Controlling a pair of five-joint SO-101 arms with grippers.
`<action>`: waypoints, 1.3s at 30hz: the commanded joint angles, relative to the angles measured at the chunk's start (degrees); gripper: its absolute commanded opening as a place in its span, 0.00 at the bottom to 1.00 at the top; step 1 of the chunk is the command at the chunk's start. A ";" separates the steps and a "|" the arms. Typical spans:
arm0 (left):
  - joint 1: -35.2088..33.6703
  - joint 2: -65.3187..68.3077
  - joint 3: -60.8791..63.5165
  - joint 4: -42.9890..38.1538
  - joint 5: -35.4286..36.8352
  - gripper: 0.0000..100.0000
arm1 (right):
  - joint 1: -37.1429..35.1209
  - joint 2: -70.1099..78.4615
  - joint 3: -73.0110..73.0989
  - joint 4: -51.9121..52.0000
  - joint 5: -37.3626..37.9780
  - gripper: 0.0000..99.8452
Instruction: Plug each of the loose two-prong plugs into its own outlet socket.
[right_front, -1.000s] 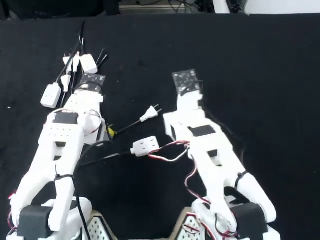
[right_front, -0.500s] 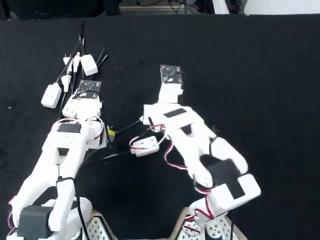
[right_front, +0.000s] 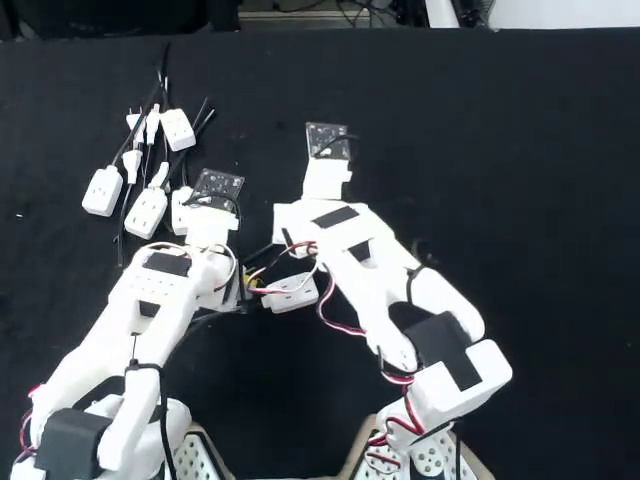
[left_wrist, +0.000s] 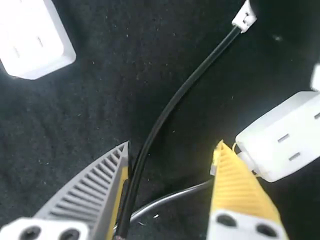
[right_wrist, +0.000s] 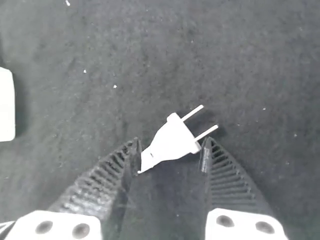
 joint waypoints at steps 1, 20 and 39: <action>0.84 -1.76 -0.57 -0.62 0.35 0.26 | -0.88 -0.04 -2.86 0.44 -0.26 0.19; 0.75 -1.76 -0.57 -0.62 0.35 0.26 | 10.46 2.95 -8.75 6.77 -0.18 0.01; -3.30 -1.67 0.13 -3.69 0.79 0.26 | 22.77 -16.92 -1.89 11.16 12.75 0.01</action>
